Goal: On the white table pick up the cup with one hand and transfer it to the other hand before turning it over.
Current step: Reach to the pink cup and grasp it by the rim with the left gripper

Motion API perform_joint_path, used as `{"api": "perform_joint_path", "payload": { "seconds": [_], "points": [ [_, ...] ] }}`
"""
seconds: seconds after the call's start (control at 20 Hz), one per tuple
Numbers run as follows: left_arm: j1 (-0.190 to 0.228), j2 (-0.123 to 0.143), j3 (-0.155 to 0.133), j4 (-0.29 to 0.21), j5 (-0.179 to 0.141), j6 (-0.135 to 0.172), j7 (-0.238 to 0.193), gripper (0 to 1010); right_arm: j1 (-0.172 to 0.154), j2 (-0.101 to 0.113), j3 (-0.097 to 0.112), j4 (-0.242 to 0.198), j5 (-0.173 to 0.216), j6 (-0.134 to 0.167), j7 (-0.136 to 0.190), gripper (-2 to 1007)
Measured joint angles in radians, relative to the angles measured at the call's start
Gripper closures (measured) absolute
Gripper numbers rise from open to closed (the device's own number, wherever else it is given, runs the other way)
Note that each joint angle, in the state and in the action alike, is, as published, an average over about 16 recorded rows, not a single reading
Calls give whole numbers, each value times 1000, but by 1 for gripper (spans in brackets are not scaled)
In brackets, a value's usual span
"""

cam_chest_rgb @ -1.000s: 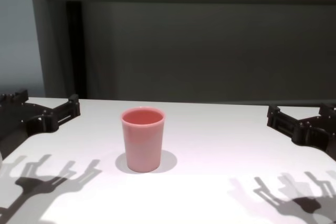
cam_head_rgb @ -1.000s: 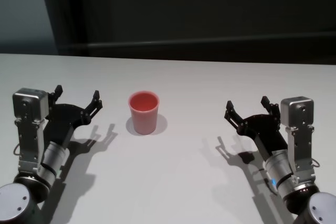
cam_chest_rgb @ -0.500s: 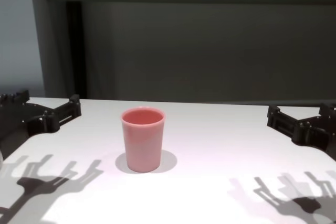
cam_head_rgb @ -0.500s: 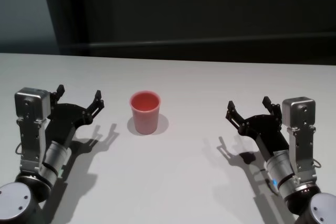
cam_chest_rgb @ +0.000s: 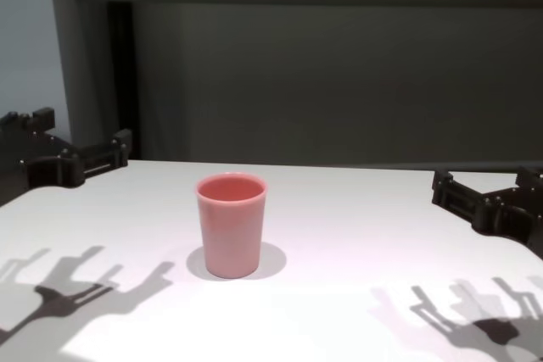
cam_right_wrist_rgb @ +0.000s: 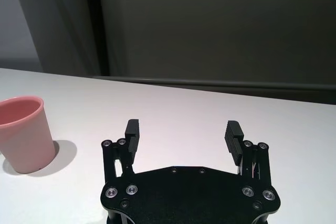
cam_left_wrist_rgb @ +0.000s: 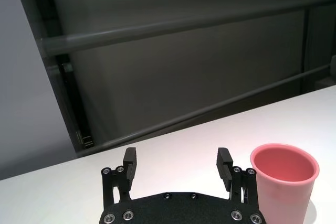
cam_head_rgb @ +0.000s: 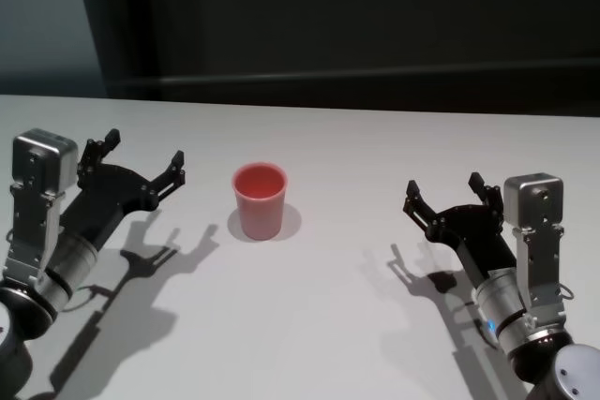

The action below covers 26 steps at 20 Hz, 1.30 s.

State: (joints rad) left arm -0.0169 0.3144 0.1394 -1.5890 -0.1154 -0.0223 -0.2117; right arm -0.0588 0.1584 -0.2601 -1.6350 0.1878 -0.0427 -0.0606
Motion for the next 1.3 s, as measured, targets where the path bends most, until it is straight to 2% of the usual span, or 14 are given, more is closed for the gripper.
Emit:
{"api": "perform_joint_path", "payload": {
  "seconds": [0.25, 0.55, 0.75, 1.0, 1.3],
  "points": [
    [-29, 78, 26, -35, 43, 45, -87, 7, 0, 0, 0, 0, 0, 0, 0, 1],
    [-83, 178, 88, -70, 112, 98, -188, 7, 0, 0, 0, 0, 0, 0, 0, 1],
    [-123, 232, 132, -86, 143, 130, -249, 7, 0, 0, 0, 0, 0, 0, 0, 1],
    [-176, 285, 186, -98, 171, 163, -314, 7, 0, 0, 0, 0, 0, 0, 0, 1],
    [-236, 324, 243, -102, 198, 188, -371, 7, 0, 0, 0, 0, 0, 0, 0, 1]
  ]
}}
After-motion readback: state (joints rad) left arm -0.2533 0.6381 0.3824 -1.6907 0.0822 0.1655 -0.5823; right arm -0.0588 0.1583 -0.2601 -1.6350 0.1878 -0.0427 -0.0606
